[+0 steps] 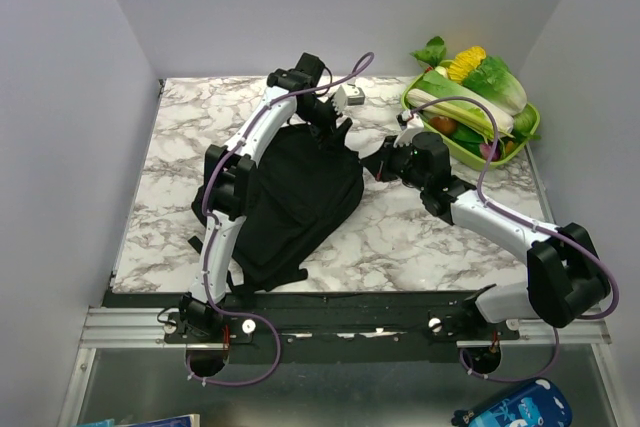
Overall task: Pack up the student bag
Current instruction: Zip the student bag at the center of the board.
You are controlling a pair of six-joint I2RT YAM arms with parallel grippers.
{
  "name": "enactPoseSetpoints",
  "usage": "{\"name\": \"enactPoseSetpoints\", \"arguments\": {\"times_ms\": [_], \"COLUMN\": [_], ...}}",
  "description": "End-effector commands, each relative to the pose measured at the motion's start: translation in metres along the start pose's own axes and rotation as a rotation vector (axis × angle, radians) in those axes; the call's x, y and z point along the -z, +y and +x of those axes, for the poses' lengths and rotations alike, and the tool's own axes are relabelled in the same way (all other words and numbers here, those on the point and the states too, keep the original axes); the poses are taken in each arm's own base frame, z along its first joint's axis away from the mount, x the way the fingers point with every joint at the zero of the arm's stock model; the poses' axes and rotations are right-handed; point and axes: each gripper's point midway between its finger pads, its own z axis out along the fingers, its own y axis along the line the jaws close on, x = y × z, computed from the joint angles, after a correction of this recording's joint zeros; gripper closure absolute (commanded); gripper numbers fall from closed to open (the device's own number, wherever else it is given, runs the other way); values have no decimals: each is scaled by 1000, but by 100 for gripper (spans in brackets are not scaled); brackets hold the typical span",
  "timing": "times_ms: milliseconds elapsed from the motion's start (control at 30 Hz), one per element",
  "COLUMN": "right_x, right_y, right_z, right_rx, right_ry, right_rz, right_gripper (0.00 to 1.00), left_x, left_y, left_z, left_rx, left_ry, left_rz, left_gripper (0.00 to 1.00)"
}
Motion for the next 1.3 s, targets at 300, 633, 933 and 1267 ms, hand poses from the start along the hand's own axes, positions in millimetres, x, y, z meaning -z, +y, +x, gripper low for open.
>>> {"name": "enactPoseSetpoints", "arguments": {"times_ms": [300,633,933,1267], "right_x": [-2,6,30,50], "right_y": [21,30,58,88], "right_z": [-13,3,53,56], "right_rx": [11,25,9,33], "right_ry": [-17,10,110,115], "right_rz": [-98,-114,-168,-203], "right_gripper": [99,99,99,99], "left_x": [-9,-7,9,4], "left_y": [-13,17,70,55], "left_z": [-9,1,-13,-16], "left_rx": [-106,-79,52,60], "left_ry": [-43,0,1,15], "left_rz": [87,-54,-359,-380], "left_gripper": [56,100,100,100]}}
